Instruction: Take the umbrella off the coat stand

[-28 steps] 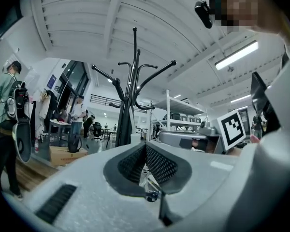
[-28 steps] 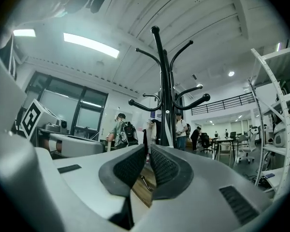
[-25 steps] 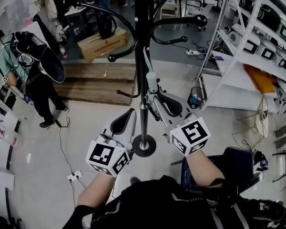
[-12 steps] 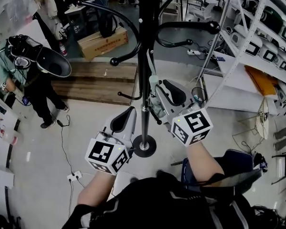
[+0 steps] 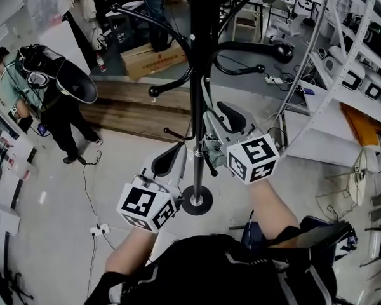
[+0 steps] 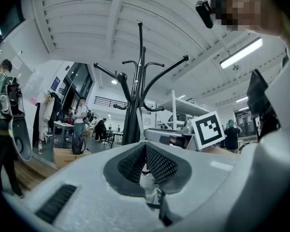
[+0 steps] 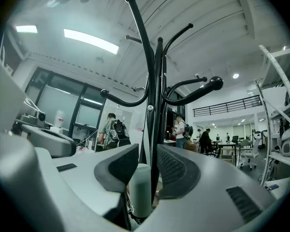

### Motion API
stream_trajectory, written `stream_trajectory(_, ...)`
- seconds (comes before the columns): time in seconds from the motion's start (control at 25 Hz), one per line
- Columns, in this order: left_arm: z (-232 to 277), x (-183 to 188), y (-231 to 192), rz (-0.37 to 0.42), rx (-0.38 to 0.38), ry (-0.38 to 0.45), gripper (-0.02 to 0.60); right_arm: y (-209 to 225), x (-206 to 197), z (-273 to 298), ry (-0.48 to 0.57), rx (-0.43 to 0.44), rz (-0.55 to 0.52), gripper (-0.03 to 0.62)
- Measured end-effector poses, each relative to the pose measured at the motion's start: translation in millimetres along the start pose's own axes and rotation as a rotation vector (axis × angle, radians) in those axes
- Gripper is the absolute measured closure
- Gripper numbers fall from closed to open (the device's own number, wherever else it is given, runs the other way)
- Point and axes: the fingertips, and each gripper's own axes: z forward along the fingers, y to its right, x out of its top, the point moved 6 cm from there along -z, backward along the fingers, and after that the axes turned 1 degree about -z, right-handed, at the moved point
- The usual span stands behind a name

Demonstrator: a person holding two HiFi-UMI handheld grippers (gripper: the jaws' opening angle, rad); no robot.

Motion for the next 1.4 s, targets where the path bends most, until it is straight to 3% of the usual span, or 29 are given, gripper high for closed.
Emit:
stream_trajectory(0.68, 12, -12, 2, 0.014, 0.052, -0.026, 0.572, 11, -9, 19, -0.004, 0.122, 0.047, 0.55)
stream_trajectory(0.88, 8, -11, 1, 0.015, 0.061, -0.027, 0.572, 12, -8, 15, 0.017, 0.124, 0.073, 0.582)
stream_trajectory(1.4, 8, -7, -1, 0.024, 0.06, -0.022, 0.572, 15, -6, 11, 0.024, 0.093, 0.094, 0.584)
